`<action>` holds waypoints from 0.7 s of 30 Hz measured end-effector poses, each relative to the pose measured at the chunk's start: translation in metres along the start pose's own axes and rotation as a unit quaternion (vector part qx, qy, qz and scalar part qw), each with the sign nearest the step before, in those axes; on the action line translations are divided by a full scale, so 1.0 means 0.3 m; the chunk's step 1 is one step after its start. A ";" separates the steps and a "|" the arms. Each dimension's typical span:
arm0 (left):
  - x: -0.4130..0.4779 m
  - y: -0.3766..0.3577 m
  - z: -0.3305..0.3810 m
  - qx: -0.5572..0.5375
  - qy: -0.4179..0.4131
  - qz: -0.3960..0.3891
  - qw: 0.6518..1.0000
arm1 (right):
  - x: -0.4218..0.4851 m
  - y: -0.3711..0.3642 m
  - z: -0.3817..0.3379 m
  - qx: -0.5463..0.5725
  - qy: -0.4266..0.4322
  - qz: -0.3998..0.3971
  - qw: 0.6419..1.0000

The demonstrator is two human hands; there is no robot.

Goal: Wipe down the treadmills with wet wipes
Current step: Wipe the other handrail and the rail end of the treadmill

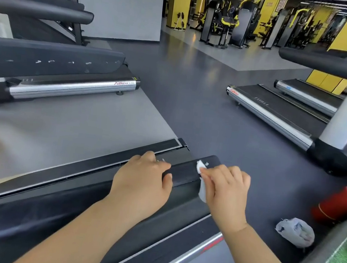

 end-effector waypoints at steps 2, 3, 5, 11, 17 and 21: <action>0.002 -0.001 0.004 0.006 0.002 -0.002 1.000 | 0.006 -0.016 0.089 -0.033 -0.045 -0.023 0.998; 0.002 -0.004 0.008 0.010 0.002 -0.003 1.000 | 0.010 -0.011 0.117 -0.033 -0.071 -0.029 0.997; 0.005 -0.008 0.009 0.016 0.008 -0.003 1.000 | 0.030 0.012 0.104 0.005 -0.094 -0.032 0.995; 0.021 -0.008 -0.004 0.019 0.021 -0.005 1.000 | 0.072 0.004 -0.155 -0.003 0.043 -0.003 0.999; 0.014 0.001 -0.004 0.009 0.022 0.004 1.000 | 0.086 -0.037 -0.021 -0.052 0.032 -0.020 0.998; 0.012 -0.001 -0.006 0.005 0.019 0.001 1.000 | 0.113 -0.063 0.150 -0.108 -0.033 -0.044 0.993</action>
Point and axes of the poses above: each hand's wrist, its own x-axis towards the middle knuckle, its own y-axis out of the back of the hand, z = x × y, the point moved 10 cm from there along x, towards the middle knuckle, and after that the axes turned 11 degrees about -x, right-handed, at the moved point
